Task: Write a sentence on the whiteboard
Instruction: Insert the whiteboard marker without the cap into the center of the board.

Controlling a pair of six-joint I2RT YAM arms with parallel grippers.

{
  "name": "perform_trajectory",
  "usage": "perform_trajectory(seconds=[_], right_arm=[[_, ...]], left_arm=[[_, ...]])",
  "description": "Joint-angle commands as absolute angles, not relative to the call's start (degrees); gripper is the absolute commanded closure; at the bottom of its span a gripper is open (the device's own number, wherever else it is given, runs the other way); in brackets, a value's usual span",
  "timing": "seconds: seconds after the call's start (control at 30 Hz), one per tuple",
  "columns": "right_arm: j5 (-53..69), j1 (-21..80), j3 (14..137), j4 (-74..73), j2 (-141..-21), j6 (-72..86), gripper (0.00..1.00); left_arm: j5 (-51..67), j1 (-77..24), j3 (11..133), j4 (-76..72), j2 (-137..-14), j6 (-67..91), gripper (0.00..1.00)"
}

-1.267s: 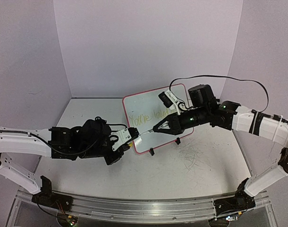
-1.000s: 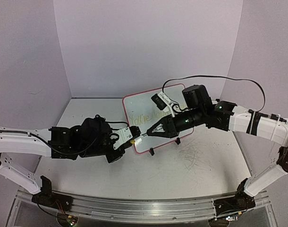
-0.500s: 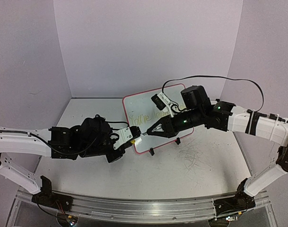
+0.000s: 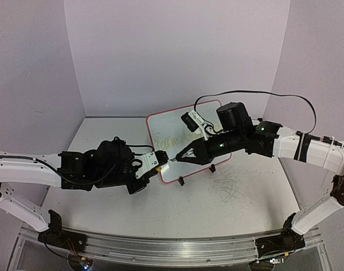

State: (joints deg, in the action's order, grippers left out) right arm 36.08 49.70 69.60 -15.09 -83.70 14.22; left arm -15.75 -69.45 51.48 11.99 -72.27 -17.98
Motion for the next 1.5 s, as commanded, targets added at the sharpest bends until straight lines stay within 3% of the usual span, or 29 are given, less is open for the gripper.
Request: perform_trajectory(seconds=[0.0, 0.5, 1.47], right_arm=[[35.5, 50.1, 69.7, -14.6, -81.8, 13.7, 1.0], [33.8, 50.7, 68.6, -14.2, -80.2, 13.6, 1.0], [29.7, 53.8, 74.2, -15.9, -88.6, 14.1, 1.0]], left_arm=[[-16.4, -69.4, 51.9, 11.6, -71.6, -17.7, 1.0], [-16.6, -69.4, 51.9, 12.2, -71.7, -17.1, 1.0], [-15.4, -69.4, 56.0, 15.5, -72.2, -17.6, 1.0]])
